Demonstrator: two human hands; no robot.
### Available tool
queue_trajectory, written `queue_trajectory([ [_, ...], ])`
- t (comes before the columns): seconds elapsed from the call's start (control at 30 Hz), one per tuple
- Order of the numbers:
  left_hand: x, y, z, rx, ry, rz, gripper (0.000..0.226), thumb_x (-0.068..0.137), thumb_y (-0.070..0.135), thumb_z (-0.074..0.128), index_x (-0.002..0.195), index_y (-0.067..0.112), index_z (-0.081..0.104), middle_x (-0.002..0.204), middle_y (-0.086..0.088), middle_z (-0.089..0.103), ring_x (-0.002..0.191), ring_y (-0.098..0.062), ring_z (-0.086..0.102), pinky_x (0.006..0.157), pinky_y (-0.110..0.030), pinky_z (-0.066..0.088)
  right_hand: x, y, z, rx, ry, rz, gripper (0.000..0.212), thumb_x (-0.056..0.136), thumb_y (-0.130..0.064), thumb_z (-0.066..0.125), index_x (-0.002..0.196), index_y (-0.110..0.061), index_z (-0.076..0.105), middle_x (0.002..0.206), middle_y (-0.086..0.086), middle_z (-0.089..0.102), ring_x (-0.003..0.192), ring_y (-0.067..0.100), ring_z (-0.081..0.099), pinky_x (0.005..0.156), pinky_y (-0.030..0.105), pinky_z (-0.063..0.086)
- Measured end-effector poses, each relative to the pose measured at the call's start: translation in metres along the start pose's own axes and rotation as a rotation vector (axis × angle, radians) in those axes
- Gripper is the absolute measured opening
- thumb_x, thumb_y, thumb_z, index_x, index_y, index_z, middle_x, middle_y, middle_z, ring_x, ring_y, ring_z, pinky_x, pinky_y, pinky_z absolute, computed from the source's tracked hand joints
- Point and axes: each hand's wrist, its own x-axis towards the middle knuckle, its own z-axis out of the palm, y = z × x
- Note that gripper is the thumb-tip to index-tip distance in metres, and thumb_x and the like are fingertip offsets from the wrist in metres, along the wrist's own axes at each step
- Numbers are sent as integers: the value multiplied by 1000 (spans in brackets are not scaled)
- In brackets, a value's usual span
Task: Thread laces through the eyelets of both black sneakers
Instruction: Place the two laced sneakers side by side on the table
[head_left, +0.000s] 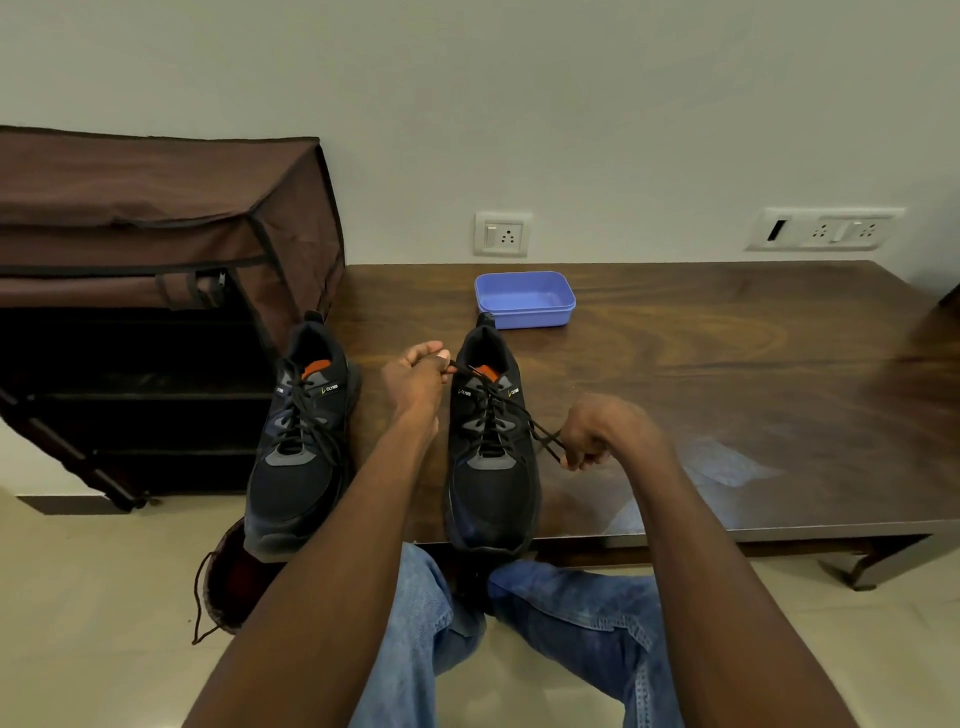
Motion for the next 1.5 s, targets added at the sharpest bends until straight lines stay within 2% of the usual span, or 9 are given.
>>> queue_trajectory([
  [0.27,-18,2,-44,663,-92,474,15,98,28,59,91,18,67,88,-1,66,85,-16,60,77,-33,49,-8,2,5,441,489,-145,15,92,-21,68,98,-7,66,102,8,68,89,22,62,76,34,49],
  [0.37,-16,15,-75,940,138,700,27,90,27,61,110,10,67,112,-11,62,108,-30,56,93,-43,46,-13,-25,12,705,656,-322,37,90,-25,70,125,-18,63,122,5,64,109,23,61,85,34,49],
  [0.47,-19,29,-106,1074,325,444,58,86,29,67,136,10,46,140,-19,39,131,-40,33,107,-51,28,-9,-49,28,711,526,-386,66,88,-34,72,148,-26,45,143,6,51,127,26,53,103,39,45],
  [0.6,-19,23,-137,1150,197,18,77,88,45,64,150,16,28,151,-21,32,138,-43,29,112,-54,23,-3,-63,38,741,551,-328,62,91,-32,68,148,-26,44,145,10,48,126,27,52,100,37,44],
  [0.9,-52,11,-100,1176,-22,173,79,88,57,59,151,20,31,148,-18,38,137,-40,34,110,-53,26,-2,-67,31,656,491,-345,66,90,-40,71,149,-23,46,145,6,54,128,27,54,104,41,47],
  [1.07,-45,14,-91,1164,-144,209,71,88,65,54,144,23,44,140,-13,48,131,-36,42,105,-52,36,-11,-61,6,380,402,-354,50,101,-50,47,137,-18,59,133,11,61,120,30,57,100,40,46],
  [1.17,-29,20,-97,1028,-83,197,59,93,64,46,119,15,64,118,-11,66,109,-33,60,83,-39,47,-8,-61,-21,265,610,-406,25,98,-24,52,115,-12,67,109,12,66,105,32,60,84,36,49],
  [1.33,3,29,-98,861,98,159,38,102,38,42,104,8,66,106,-11,68,102,-32,63,82,-38,46,16,-100,-62,-494,613,-603,79,90,-10,59,155,-40,26,165,14,6,150,38,7,117,56,21],
  [1.5,39,28,-86,865,59,137,25,99,24,46,81,16,61,88,-7,68,83,-26,63,71,-33,44,65,-130,-73,-1216,676,-784,66,100,-28,53,156,-42,22,166,14,-15,153,36,-3,120,50,17],
])
